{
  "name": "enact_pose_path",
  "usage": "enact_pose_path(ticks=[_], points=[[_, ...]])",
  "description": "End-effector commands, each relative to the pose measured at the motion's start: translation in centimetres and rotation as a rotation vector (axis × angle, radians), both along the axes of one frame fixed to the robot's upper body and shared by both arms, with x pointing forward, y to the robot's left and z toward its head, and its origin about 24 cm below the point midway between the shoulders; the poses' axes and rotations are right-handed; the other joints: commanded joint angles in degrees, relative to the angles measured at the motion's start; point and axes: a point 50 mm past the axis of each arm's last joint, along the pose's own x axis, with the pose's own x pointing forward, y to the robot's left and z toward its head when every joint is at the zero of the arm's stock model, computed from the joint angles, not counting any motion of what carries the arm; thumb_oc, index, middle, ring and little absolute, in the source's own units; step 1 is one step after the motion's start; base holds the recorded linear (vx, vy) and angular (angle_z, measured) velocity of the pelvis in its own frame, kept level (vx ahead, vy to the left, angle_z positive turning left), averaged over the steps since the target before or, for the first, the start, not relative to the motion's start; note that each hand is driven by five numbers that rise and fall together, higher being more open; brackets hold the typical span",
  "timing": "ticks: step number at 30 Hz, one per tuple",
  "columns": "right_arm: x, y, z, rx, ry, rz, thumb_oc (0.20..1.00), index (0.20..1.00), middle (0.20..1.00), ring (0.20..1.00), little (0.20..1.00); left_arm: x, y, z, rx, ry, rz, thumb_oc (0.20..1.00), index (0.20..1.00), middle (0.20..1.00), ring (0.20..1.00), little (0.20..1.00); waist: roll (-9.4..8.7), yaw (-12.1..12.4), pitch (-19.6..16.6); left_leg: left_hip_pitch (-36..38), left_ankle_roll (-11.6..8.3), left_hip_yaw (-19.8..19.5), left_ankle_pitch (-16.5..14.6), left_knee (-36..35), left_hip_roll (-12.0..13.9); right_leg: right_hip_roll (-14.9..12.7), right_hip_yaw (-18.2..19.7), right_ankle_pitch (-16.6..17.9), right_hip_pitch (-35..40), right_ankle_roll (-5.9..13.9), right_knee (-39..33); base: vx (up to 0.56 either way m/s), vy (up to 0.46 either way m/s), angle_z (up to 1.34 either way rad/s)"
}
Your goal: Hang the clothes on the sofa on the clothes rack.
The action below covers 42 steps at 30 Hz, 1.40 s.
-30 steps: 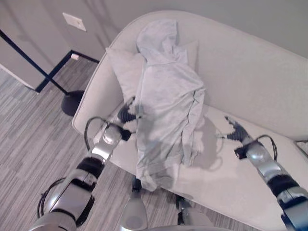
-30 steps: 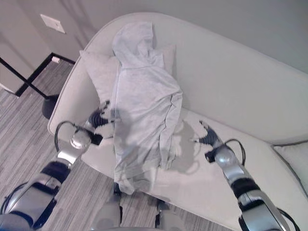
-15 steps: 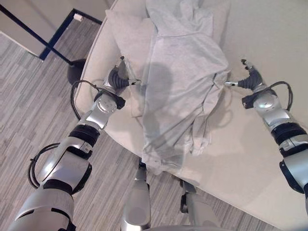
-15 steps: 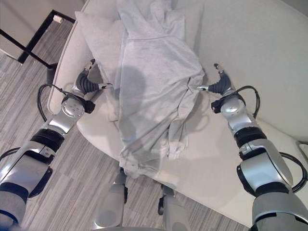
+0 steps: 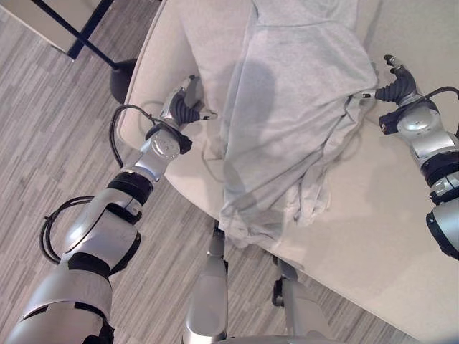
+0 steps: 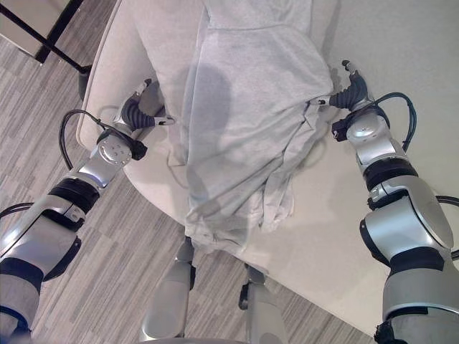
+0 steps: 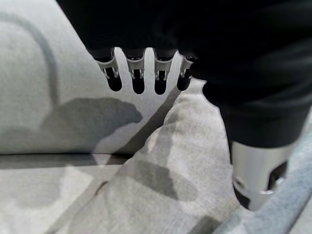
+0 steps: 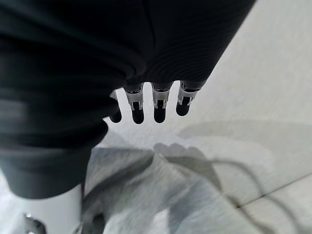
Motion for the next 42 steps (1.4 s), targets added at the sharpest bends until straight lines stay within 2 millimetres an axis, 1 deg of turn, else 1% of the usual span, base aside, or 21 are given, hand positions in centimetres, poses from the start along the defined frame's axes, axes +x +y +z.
enact_pose_path(ticks=[1, 2, 3, 5, 7, 8, 13, 17, 19, 23, 25, 27, 31, 35, 36, 37, 38, 39, 40, 41, 42], points=[[-0.6, -0.5, 3.5, -0.019, -0.12, -0.002, 1.0, 1.0, 1.0, 1.0, 1.0, 0.5, -1.5, 4.0, -0.043, -0.128, -0.046, 1.0, 1.0, 1.0, 1.0, 1.0, -0.51, 0.69, -0.83, 0.61, -1.32, 0.82, -2.25, 0.13, -5.17, 2.31, 2.65, -0.4, -0.14, 5.83, 0.12, 0.03, 0.013, 0.02], [-0.4, 0.5, 4.2, -0.022, -0.141, 0.037, 1.0, 1.0, 1.0, 1.0, 1.0, 0.6, -2.6, 4.6, -0.05, -0.139, -0.075, 1.0, 1.0, 1.0, 1.0, 1.0, -0.51, 0.62, -0.95, 0.16, -1.3, 0.9, -2.26, 0.13, -5.34, 2.43, 2.65, -0.43, -0.47, 5.81, 0.12, 0.05, 0.018, 0.02], [-0.3, 0.8, 4.1, -0.013, -0.144, 0.056, 1.0, 1.0, 1.0, 1.0, 1.0, 0.6, -2.9, 4.6, -0.055, -0.138, -0.085, 1.0, 1.0, 1.0, 1.0, 1.0, -0.48, 0.53, -0.98, 0.16, -1.26, 0.84, -2.28, 0.13, -5.41, 2.46, 2.7, -0.4, -0.46, 5.76, 0.12, 0.06, 0.017, 0.02], [-0.1, 2.0, 4.2, -0.022, -0.145, 0.098, 1.0, 1.0, 1.0, 1.0, 1.0, 0.7, -3.5, 4.7, -0.059, -0.138, -0.102, 1.0, 1.0, 1.0, 1.0, 1.0, -0.58, 0.4, -0.96, 0.27, -1.23, 0.81, -2.32, 0.13, -5.49, 2.49, 2.7, -0.45, -0.38, 5.7, 0.12, 0.03, 0.007, 0.0], [0.1, 2.7, 4.0, -0.058, -0.134, 0.116, 1.0, 1.0, 1.0, 1.0, 1.0, 0.7, -3.7, 4.6, -0.056, -0.132, -0.105, 1.0, 1.0, 1.0, 1.0, 1.0, -0.65, 0.26, -0.96, 0.34, -1.21, 0.9, -2.33, 0.13, -5.5, 2.56, 2.81, -0.5, -0.26, 5.64, 0.12, 0.0, 0.0, 0.0], [0.1, 2.7, 4.0, -0.058, -0.134, 0.117, 1.0, 1.0, 1.0, 1.0, 1.0, 0.7, -3.7, 4.6, -0.056, -0.132, -0.105, 1.0, 1.0, 1.0, 1.0, 1.0, -0.64, 0.25, -0.94, 0.36, -1.21, 0.91, -2.34, 0.13, -5.5, 2.56, 2.82, -0.5, -0.25, 5.64, 0.12, 0.0, 0.0, 0.0], [0.8, 4.6, 2.7, -0.183, -0.066, 0.142, 1.0, 1.0, 1.0, 1.0, 1.0, 0.9, -4.8, 3.9, -0.068, -0.097, -0.129, 1.0, 1.0, 1.0, 1.0, 1.0, -0.91, 0.31, -0.8, 0.58, -1.07, 0.73, -2.32, 0.13, -5.4, 2.74, 2.97, -0.61, -0.02, 5.46, 0.12, 0.01, -0.006, 0.03], [1.0, 5.1, 2.2, -0.242, -0.032, 0.141, 1.0, 1.0, 1.0, 1.0, 1.0, 0.9, -5.3, 3.6, -0.079, -0.083, -0.145, 1.0, 1.0, 1.0, 1.0, 1.0, -0.79, 0.36, -0.66, 0.54, -1.07, 0.63, -2.32, 0.13, -5.51, 2.76, 2.82, -0.53, -0.05, 5.47, 0.12, 0.0, -0.003, 0.01], [1.2, 5.4, 1.8, -0.266, -0.011, 0.14, 1.0, 1.0, 1.0, 1.0, 1.0, 1.0, -5.8, 3.1, -0.076, -0.063, -0.154, 1.0, 1.0, 1.0, 1.0, 1.0, -0.73, 0.44, -0.56, 0.49, -1.05, 0.55, -2.27, 0.13, -5.57, 2.84, 2.78, -0.53, -0.12, 5.41, 0.12, 0.01, -0.009, -0.04], [1.5, 5.9, 0.9, -0.265, 0.016, 0.138, 1.0, 1.0, 1.0, 1.0, 1.0, 0.9, -7.3, 2.2, -0.068, -0.034, -0.188, 1.0, 1.0, 1.0, 1.0, 1.0, -0.44, 0.68, -0.18, 0.32, -1.03, 0.41, -2.15, 0.13, -5.69, 2.8, 2.67, -0.45, -0.26, 5.34, 0.12, 0.0, 0.0, 0.0], [1.5, 6.1, 0.8, -0.268, 0.018, 0.141, 1.0, 1.0, 1.0, 1.0, 1.0, 0.9, -7.4, 2.2, -0.067, -0.032, -0.189, 1.0, 1.0, 1.0, 1.0, 1.0, -0.42, 0.67, -0.14, 0.3, -1.03, 0.44, -2.14, 0.13, -5.69, 2.8, 2.66, -0.41, -0.26, 5.34, 0.12, 0.0, -0.002, 0.02], [1.6, 6.8, 0.3, -0.274, 0.029, 0.162, 1.0, 1.0, 1.0, 1.0, 1.0, 0.9, -7.9, 1.8, -0.057, -0.019, -0.2, 1.0, 1.0, 1.0, 1.0, 1.0, -0.48, 0.51, 0.06, 0.26, -0.99, 0.45, -2.15, 0.13, -5.7, 2.84, 2.69, -0.35, -0.34, 5.34, 0.12, 0.0, 0.0, 0.0], [1.7, 7.8, 0.3, -0.26, 0.012, 0.196, 1.0, 1.0, 1.0, 1.0, 1.0, 1.1, -7.8, 2.1, -0.027, -0.017, -0.196, 1.0, 1.0, 1.0, 1.0, 1.0, -0.74, -0.16, 0.44, -0.34, -0.97, 0.53, -2.0, 0.13, -5.77, 3.04, 3.0, -0.05, -1.05, 5.32, 0.12, -0.01, 0.005, -0.04], [1.6, 8.3, 0.7, -0.252, -0.011, 0.212, 1.0, 1.0, 1.0, 1.0, 1.0, 1.3, -7.2, 2.4, -0.013, -0.016, -0.173, 1.0, 1.0, 1.0, 1.0, 1.0, -1.04, -0.82, 0.7, -1.28, -0.99, 0.71, -1.88, 0.13, -5.61, 3.06, 2.97, 0.25, -2.17, 5.32, 0.12, -0.01, 0.008, -0.01], [1.5, 8.6, 1.3, -0.244, -0.043, 0.225, 1.0, 1.0, 1.0, 1.0, 1.0, 1.4, -6.5, 2.9, 0.011, -0.02, -0.149, 1.0, 1.0, 1.0, 1.0, 1.0, -1.35, -1.58, 0.95, -2.22, -1.09, 0.88, -1.8, 0.13, -5.39, 3.07, 2.93, 0.61, -3.33, 5.42, 0.12, -0.02, 0.016, -0.03], [1.5, 8.6, 1.3, -0.244, -0.043, 0.225, 1.0, 1.0, 1.0, 1.0, 1.0, 1.4, -6.5, 2.9, 0.011, -0.02, -0.149, 1.0, 1.0, 1.0, 1.0, 1.0, -1.35, -1.58, 0.94, -2.23, -1.09, 0.88, -1.8, 0.13, -5.39, 3.07, 2.93, 0.61, -3.34, 5.42, 0.12, -0.03, 0.027, -0.07], [1.4, 8.7, 1.5, -0.239, -0.054, 0.231, 0.831, 0.831, 0.831, 0.831, 0.831, 1.5, -6.2, 2.9, 0.026, -0.017, -0.137, 0.937, 0.937, 0.937, 0.937, 0.937, -1.5, -2.0, 1.1, -2.57, -1.1, 0.91, -1.8, 0.13, -5.29, 3.1, 3.01, 0.76, -3.76, 5.46, 0.12, -0.01, 0.015, -0.07], [1.4, 8.9, 1.8, -0.235, -0.069, 0.239, 0.551, 0.551, 0.551, 0.551, 0.551, 1.5, -6.1, 2.9, 0.031, -0.015, -0.131, 0.831, 0.831, 0.831, 0.831, 0.831, -1.69, -2.25, 1.14, -2.82, -1.13, 0.95, -1.76, 0.13, -5.25, 3.12, 3.04, 0.87, -4.04, 5.48, 0.12, -0.02, 0.013, -0.08], [1.3, 8.9, 2.0, -0.232, -0.084, 0.244, 0.382, 0.382, 0.382, 0.382, 0.382, 1.6, -5.8, 2.9, 0.036, -0.009, -0.121, 0.551, 0.551, 0.551, 0.551, 0.551, -1.93, -2.63, 1.17, -3.13, -1.14, 1.0, -1.69, 0.13, -5.17, 3.12, 3.08, 0.97, -4.29, 5.52, 0.12, -0.01, 0.004, -0.09], [1.2, 8.9, 2.2, -0.23, -0.093, 0.247, 0.2, 0.2, 0.2, 0.2, 0.2, 1.6, -5.7, 3.0, 0.037, -0.009, -0.117, 0.423, 0.423, 0.423, 0.423, 0.423, -2.03, -2.82, 1.16, -3.27, -1.15, 1.02, -1.66, 0.13, -5.16, 3.11, 3.1, 1.07, -4.49, 5.56, 0.12, -0.02, 0.009, -0.1], [1.1, 8.9, 2.3, -0.231, -0.101, 0.25, 0.2, 0.2, 0.2, 0.2, 0.2, 1.7, -5.4, 2.9, 0.042, -0.005, -0.107, 0.2, 0.2, 0.2, 0.2, 0.2, -2.15, -3.06, 1.17, -3.37, -1.15, 1.17, -1.65, 0.13, -5.06, 3.09, 3.15, 1.14, -4.59, 5.6, 0.12, -0.02, 0.02, -0.1]])
